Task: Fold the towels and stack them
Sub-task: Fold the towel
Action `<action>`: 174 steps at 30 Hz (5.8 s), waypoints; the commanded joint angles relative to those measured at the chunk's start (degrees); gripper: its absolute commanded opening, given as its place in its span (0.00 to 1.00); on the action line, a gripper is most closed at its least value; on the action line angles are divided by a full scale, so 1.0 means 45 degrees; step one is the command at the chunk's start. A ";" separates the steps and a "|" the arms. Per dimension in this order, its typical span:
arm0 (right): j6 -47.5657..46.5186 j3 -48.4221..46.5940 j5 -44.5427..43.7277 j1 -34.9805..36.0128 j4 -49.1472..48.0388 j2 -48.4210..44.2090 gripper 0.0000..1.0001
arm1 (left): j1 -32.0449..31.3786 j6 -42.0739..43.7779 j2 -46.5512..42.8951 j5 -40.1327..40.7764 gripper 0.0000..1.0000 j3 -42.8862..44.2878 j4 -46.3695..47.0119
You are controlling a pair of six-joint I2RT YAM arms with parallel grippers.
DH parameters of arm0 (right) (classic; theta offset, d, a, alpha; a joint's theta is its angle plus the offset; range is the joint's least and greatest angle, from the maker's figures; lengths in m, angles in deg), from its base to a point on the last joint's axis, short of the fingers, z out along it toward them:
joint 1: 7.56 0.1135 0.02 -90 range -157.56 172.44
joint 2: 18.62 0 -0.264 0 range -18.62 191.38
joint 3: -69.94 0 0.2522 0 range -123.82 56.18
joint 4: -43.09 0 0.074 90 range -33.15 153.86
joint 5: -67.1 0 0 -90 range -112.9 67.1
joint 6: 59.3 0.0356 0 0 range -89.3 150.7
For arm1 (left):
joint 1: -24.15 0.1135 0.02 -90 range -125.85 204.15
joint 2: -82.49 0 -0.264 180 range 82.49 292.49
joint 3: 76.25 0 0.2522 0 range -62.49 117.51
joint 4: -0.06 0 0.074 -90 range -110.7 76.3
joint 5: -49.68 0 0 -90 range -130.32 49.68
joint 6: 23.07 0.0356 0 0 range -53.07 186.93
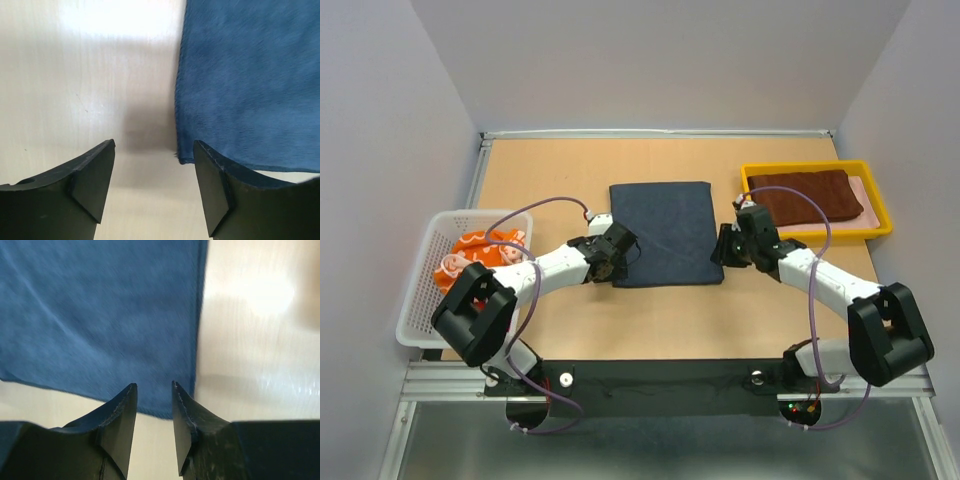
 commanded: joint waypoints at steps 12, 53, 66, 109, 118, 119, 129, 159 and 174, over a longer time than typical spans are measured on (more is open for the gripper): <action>-0.0720 -0.1725 0.0579 -0.0054 0.0012 0.2620 0.37 | -0.0512 0.1072 0.0849 -0.0835 0.57 0.2072 0.1171; -0.2204 -0.6937 0.0502 -0.0073 0.1321 0.5821 0.29 | -0.0356 0.0721 -0.1943 -0.3238 0.72 -0.1053 0.1170; -0.2790 -0.7720 -0.0104 -0.1342 0.0872 0.8167 0.29 | -0.0336 0.0389 -0.1416 -0.4117 0.71 -0.2773 0.1739; -0.7907 -1.0807 0.4660 -0.2729 0.2336 1.0315 0.45 | 0.5425 1.2614 0.4306 -0.8511 0.99 0.6347 0.4004; -0.8220 -1.0669 0.5286 -0.2807 0.2492 1.0803 0.33 | 0.5738 1.4060 0.5986 -0.9292 0.99 0.7869 0.3848; -0.8240 -1.0669 0.5286 -0.2827 0.2493 1.0920 0.32 | 0.5777 1.4138 0.6103 -0.9428 0.99 0.8007 0.3790; -0.8415 -1.0689 0.5267 -0.3022 0.2590 1.1429 0.33 | 0.6265 1.4763 0.8134 -1.1538 0.90 0.9883 0.1993; -0.8747 -1.1137 0.5422 -0.3140 0.2903 1.2268 0.30 | 0.6656 1.5232 0.9717 -1.2242 0.26 1.0743 -0.0312; -0.9080 -1.3049 0.4214 -0.3257 0.3137 1.0074 0.01 | 0.6832 1.3796 0.6283 -1.1196 0.00 0.9888 0.2097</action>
